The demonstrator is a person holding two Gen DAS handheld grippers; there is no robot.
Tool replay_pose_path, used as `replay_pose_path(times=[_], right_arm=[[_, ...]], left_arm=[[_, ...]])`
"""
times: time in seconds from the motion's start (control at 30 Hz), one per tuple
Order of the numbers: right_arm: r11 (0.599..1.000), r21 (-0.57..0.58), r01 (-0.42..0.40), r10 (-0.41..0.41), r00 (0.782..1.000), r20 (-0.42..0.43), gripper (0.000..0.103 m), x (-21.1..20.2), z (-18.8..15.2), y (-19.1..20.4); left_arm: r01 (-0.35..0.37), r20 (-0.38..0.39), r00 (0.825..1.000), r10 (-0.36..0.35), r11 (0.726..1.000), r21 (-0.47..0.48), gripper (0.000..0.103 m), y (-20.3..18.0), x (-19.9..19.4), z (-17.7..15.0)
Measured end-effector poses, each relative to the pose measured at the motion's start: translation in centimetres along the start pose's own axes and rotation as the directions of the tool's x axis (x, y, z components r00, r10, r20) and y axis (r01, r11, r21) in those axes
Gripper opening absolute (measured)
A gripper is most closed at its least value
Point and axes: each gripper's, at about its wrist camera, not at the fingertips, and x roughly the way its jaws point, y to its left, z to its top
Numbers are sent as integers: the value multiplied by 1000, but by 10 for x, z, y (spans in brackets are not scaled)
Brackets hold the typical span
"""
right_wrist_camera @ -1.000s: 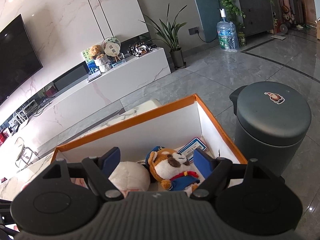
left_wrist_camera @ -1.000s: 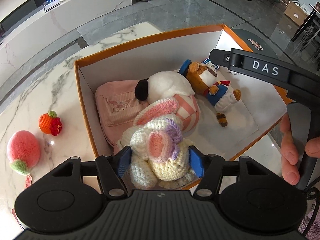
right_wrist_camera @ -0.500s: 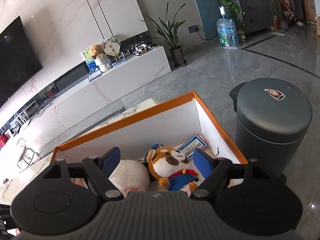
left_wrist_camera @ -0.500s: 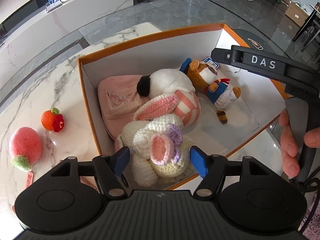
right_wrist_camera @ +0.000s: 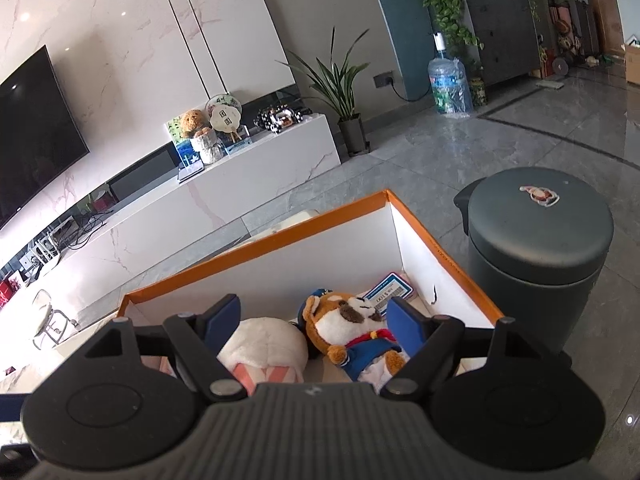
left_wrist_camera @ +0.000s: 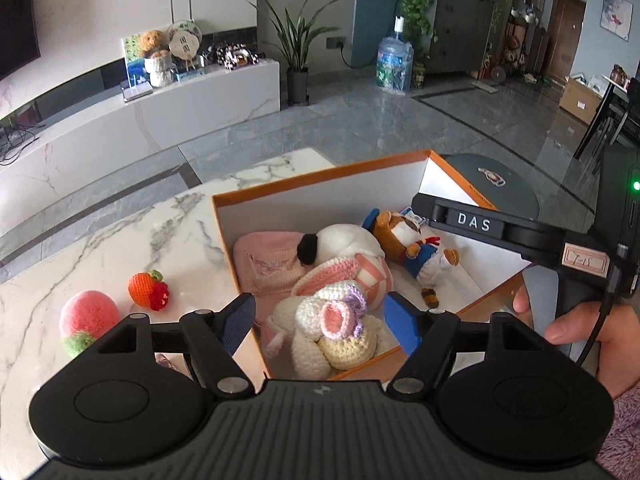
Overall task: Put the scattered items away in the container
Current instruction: 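Move both tools back from the box toward the pink ball and strawberry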
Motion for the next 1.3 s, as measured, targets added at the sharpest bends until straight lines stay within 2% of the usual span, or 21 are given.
replay_pose_path(times=[0.23, 0.4, 0.5, 0.63, 0.8, 0.87, 1.03, 1.3], right_arm=[[992, -125, 10, 10, 987, 162, 83, -31, -19, 30], [969, -247, 17, 49, 966, 256, 84, -56, -37, 62], [959, -280, -45, 125, 953, 275, 89, -75, -50, 82], [941, -307, -143, 220, 947, 234, 90, -94, -68, 114], [906, -363, -218, 289, 945, 153, 90, -101, -96, 160], [890, -387, -242, 306, 945, 113, 90, -100, -107, 176], [862, -444, -247, 290, 957, 31, 90, -87, -130, 205], [854, -470, -225, 219, 973, -67, 89, -49, -149, 223]], left_arm=[[-73, 128, 988, 84, 993, -92, 84, 35, -35, -29], [-162, 194, 962, 190, 975, -152, 84, 65, -56, -56], [-211, 217, 944, 248, 961, -181, 84, 84, -68, -73], [-262, 235, 921, 312, 940, -220, 84, 108, -83, -95], [-334, 225, 893, 389, 909, -247, 84, 138, -94, -120], [-345, 220, 887, 405, 900, -266, 84, 150, -97, -127], [-342, 191, 892, 410, 887, -309, 84, 180, -99, -146], [-354, 145, 897, 418, 874, -334, 84, 211, -81, -160]])
